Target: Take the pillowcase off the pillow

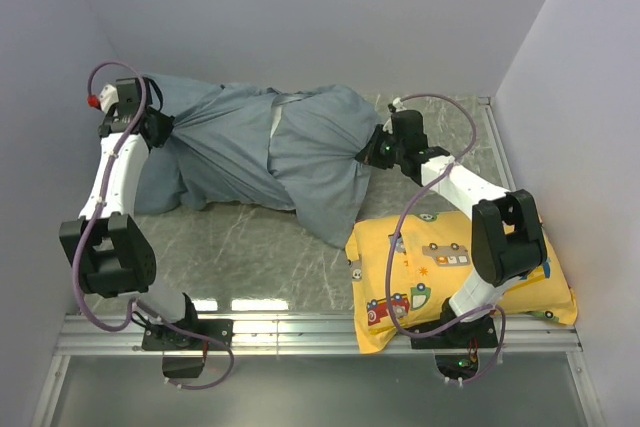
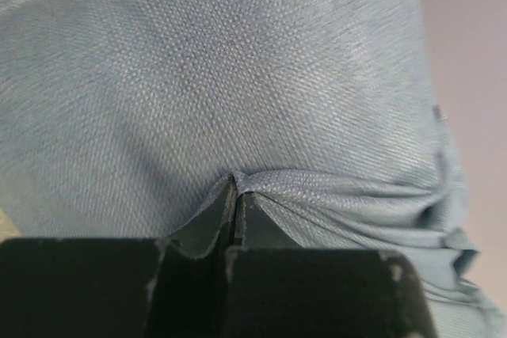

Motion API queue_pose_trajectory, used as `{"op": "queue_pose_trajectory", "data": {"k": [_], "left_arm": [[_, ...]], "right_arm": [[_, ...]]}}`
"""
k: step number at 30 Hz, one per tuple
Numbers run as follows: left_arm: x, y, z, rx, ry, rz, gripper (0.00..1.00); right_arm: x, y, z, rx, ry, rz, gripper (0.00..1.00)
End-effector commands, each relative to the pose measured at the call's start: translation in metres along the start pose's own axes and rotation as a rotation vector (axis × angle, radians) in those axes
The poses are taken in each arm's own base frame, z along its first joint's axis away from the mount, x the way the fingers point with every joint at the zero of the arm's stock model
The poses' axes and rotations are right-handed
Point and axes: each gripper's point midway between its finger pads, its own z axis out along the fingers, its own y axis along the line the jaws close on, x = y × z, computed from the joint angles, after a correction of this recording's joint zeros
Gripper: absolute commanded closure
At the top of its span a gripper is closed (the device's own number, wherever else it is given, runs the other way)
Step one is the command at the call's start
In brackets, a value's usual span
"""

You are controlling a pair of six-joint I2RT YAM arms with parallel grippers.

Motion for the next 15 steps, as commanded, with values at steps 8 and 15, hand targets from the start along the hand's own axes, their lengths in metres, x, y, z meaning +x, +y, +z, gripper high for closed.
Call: {"op": "queue_pose_trajectory", "data": {"k": [8,15], "left_arm": [[0.02,-0.059,-0.049,0.173,-0.072,0.258,0.57],[0.044,-0.085,-0.115,0.299,-0.112,0.381,0.22]], "right_arm": [[-0.018,-0.023,-0.019,0.16,-0.076,-0.048,0.89],[-0.026,-0.007,-0.033,0.142,-0.108,-0.081,0.79]]}}
